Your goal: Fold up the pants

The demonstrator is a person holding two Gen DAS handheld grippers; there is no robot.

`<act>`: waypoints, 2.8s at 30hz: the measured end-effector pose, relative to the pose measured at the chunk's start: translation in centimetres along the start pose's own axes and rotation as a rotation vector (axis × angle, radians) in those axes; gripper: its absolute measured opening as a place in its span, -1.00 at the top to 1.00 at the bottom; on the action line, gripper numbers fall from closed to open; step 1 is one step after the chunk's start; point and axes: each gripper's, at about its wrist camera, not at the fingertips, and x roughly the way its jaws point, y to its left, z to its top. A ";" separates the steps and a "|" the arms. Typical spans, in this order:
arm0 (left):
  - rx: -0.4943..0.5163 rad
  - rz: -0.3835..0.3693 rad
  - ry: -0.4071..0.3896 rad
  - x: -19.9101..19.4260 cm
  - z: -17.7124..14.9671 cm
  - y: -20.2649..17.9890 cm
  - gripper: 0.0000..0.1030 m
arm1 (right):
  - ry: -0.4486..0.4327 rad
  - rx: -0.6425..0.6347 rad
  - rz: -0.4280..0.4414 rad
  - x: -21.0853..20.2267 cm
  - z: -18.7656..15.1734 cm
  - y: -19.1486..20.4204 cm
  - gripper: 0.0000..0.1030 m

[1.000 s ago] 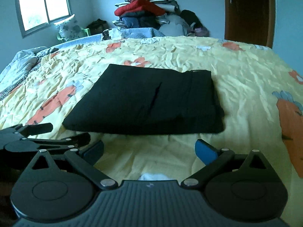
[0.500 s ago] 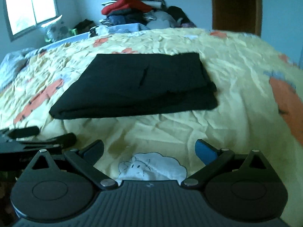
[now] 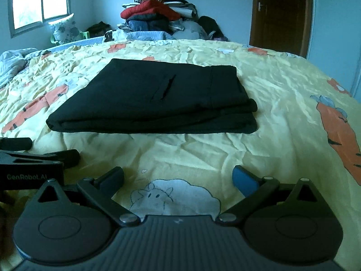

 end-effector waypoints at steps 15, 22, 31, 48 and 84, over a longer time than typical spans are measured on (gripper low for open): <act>-0.004 0.001 0.001 0.0 -0.1 0.1 -1.00 | 0.002 -0.009 -0.006 0.1 -0.1 0.3 -1.00; -0.045 0.054 0.001 -0.3 -0.4 0.4 -1.00 | 0.000 -0.005 -0.002 0.0 -0.1 0.2 -1.00; -0.054 0.078 0.004 -0.4 -0.3 0.5 -1.00 | 0.001 0.021 -0.043 0.3 0.0 -0.3 -1.00; -0.051 0.074 0.003 -0.3 -0.3 0.3 -1.00 | 0.000 0.023 -0.041 0.3 -0.1 -0.3 -1.00; -0.052 0.075 0.003 -0.4 -0.3 0.3 -1.00 | 0.000 0.023 -0.041 0.2 -0.1 -0.3 -1.00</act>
